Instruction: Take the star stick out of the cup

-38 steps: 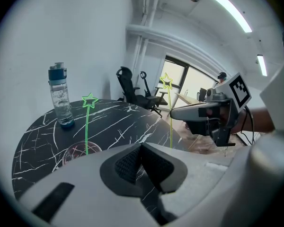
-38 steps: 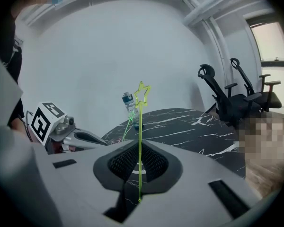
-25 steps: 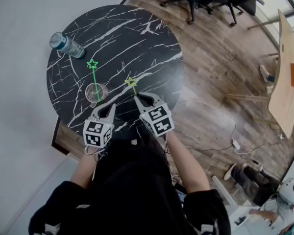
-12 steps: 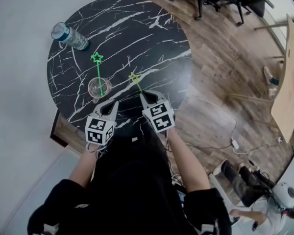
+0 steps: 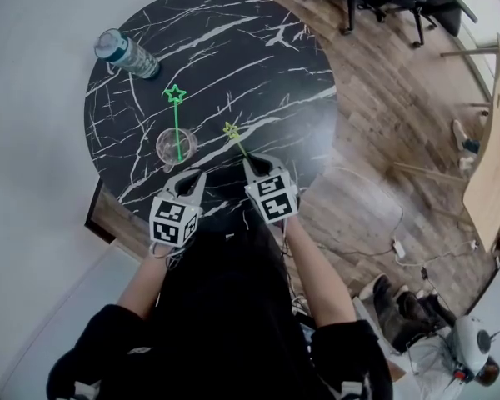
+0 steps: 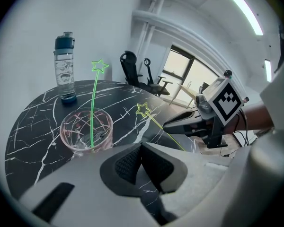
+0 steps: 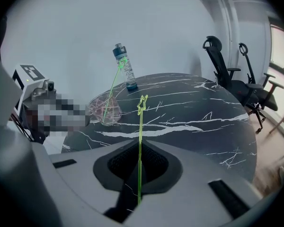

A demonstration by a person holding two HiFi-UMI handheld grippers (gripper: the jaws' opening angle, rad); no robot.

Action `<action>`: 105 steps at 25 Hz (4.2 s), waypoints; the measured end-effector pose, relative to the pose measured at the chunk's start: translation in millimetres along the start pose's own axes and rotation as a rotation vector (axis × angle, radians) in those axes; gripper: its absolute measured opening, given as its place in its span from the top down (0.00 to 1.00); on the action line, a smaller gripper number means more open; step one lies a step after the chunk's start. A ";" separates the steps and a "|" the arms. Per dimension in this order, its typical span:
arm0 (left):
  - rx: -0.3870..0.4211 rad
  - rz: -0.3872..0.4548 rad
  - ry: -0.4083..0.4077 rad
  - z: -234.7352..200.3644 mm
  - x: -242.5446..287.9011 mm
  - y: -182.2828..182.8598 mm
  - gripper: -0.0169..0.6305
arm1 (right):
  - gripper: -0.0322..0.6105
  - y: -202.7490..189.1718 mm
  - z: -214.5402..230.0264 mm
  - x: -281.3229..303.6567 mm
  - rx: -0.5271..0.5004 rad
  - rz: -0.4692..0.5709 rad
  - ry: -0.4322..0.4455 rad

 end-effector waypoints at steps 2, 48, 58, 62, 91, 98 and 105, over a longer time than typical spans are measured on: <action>-0.001 -0.001 0.003 -1.9 0.4 -2.0 0.97 | 0.94 -0.6 0.0 2.7 0.001 -0.005 0.001; -0.015 0.001 0.028 -12.9 -8.9 1.2 0.97 | 0.95 0.2 -0.4 6.6 0.013 0.019 0.008; -0.006 0.058 0.092 -14.2 -29.8 19.0 0.97 | 0.95 22.6 -24.4 -21.9 -0.042 0.181 0.045; -0.013 0.098 0.135 -14.6 -44.1 26.1 0.97 | 0.96 41.5 -41.0 -35.8 -0.077 0.251 0.094; 0.102 0.184 -0.004 -71.7 -68.8 62.7 0.97 | 0.96 93.4 -119.8 -35.4 -0.059 0.455 -0.015; 0.167 0.169 -0.098 -87.0 -53.7 67.2 0.97 | 0.96 93.5 -124.1 -22.5 0.010 0.483 -0.101; 0.245 0.156 -0.197 -95.1 -40.6 75.4 0.97 | 0.96 94.3 -127.2 -12.9 0.081 0.519 -0.184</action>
Point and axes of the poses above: the fingertips, and each gripper's own axes: x forward along the fingers, z to its right, y out of its top, the point moved 6 cm from there along -x, backward along the fingers, and after that the axes turned 14 degrees about y, right-handed, at the moved point
